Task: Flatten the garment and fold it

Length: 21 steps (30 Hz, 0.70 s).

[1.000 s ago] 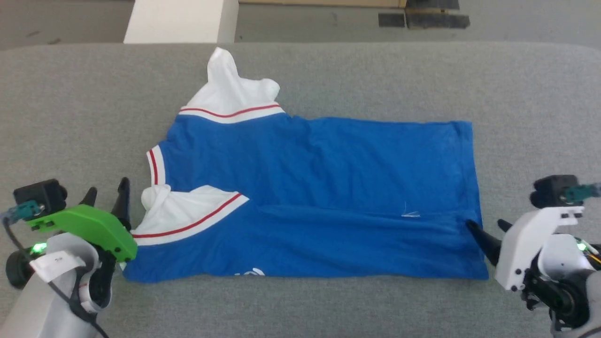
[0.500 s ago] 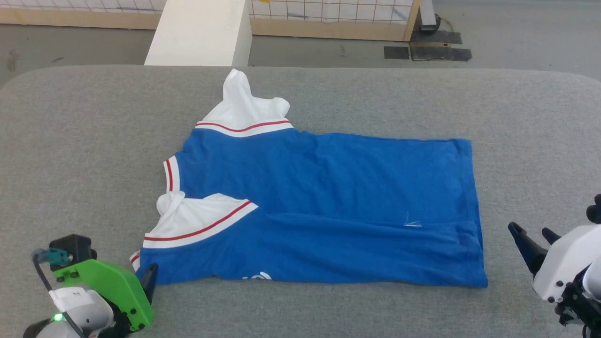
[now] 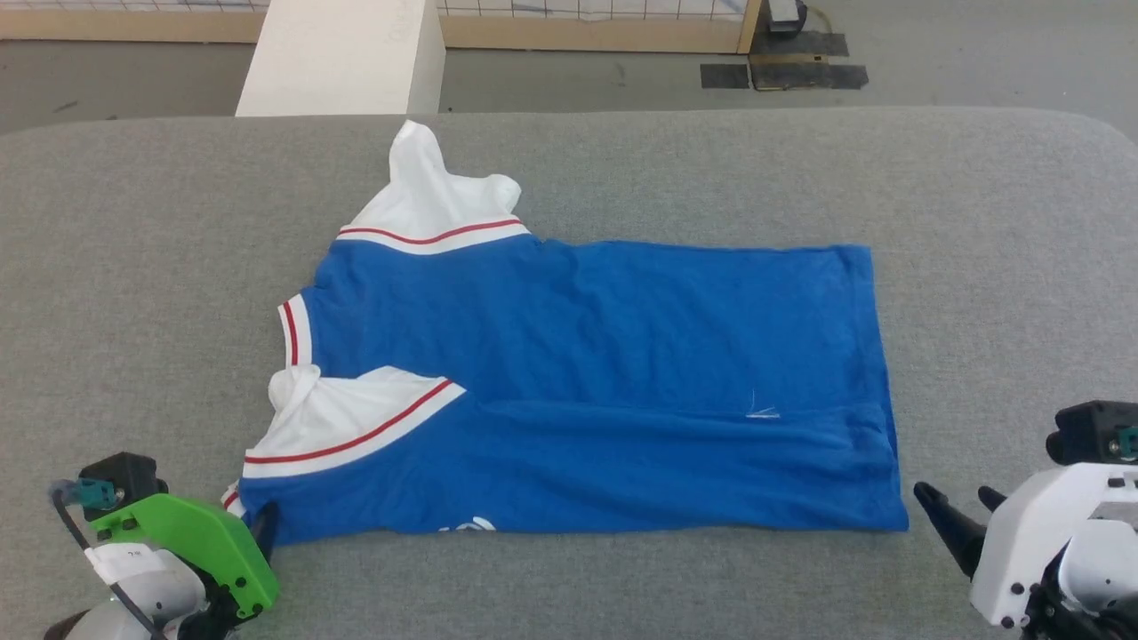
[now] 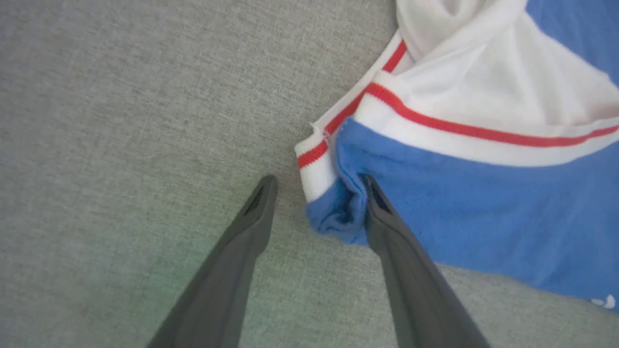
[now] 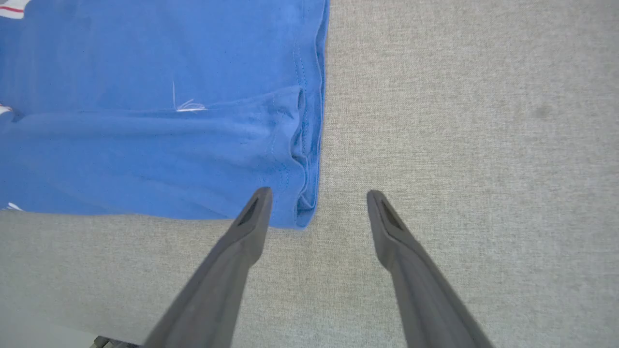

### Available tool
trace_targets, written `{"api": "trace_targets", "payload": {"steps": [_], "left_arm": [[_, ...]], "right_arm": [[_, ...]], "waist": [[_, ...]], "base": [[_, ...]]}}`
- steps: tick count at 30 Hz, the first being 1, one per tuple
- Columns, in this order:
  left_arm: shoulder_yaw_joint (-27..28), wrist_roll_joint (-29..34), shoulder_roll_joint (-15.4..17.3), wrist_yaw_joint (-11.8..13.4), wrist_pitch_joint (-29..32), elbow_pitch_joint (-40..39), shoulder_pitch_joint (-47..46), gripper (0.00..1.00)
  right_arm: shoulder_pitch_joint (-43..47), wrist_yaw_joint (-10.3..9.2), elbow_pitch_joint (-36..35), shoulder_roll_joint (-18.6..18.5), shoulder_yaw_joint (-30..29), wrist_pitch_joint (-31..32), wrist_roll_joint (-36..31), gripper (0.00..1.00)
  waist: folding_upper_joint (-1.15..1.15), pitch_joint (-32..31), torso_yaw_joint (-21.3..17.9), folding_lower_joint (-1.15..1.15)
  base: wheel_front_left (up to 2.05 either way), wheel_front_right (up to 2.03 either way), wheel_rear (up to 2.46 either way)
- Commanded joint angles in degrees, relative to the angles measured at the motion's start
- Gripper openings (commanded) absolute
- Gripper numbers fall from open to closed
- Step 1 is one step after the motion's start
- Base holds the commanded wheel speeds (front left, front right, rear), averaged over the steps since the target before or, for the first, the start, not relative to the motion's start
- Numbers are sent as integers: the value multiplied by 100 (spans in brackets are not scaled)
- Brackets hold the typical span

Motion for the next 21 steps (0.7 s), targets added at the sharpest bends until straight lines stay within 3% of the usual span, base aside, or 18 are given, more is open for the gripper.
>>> {"api": "trace_targets", "payload": {"steps": [1, 9, 21], "left_arm": [[-55, -54, -89, -104, -16, 55, -48, 0], [110, -37, -116, -217, -488, -363, 84, 0], [139, 89, -63, 150, -510, -1512, 387, 0]], "right_arm": [[97, -9, -91, -36, 49, 51, -63, 100], [100, -9, -208, -110, 359, 151, -554, 100], [-482, -9, 1003, -144, 1087, -34, -1420, 100]], "waist": [[0, 16, 2, 0], [0, 111, 6, 0], [0, 349, 160, 0]], "base": [[0, 0, 0], [0, 0, 0], [0, 0, 0]]}}
